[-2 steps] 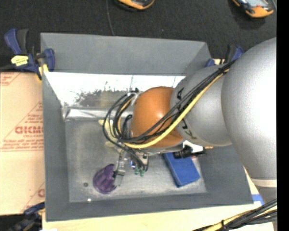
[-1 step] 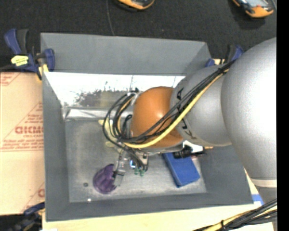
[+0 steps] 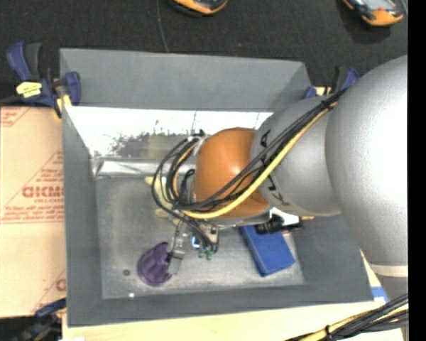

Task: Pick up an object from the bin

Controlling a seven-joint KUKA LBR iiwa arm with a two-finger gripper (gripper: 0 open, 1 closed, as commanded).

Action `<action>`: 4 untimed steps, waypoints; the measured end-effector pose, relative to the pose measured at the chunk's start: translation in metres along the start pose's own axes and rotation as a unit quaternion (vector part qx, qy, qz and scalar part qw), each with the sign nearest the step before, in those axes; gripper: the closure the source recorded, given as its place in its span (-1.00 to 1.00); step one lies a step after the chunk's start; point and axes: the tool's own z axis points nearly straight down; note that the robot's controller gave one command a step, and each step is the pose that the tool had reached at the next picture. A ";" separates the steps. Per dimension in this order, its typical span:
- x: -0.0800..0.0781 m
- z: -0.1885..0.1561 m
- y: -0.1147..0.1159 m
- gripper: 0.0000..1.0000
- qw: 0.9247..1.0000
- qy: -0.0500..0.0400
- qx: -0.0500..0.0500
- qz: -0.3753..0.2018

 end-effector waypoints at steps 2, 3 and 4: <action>0.000 0.000 0.000 -1.00 1.000 0.000 0.000 0.000; 0.000 0.000 0.000 -1.00 1.000 0.000 0.000 0.000; 0.000 0.000 0.000 -1.00 1.000 0.000 0.000 0.000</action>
Offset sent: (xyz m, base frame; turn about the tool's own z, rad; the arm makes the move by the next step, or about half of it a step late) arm -0.0288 0.0190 -0.0317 -0.1413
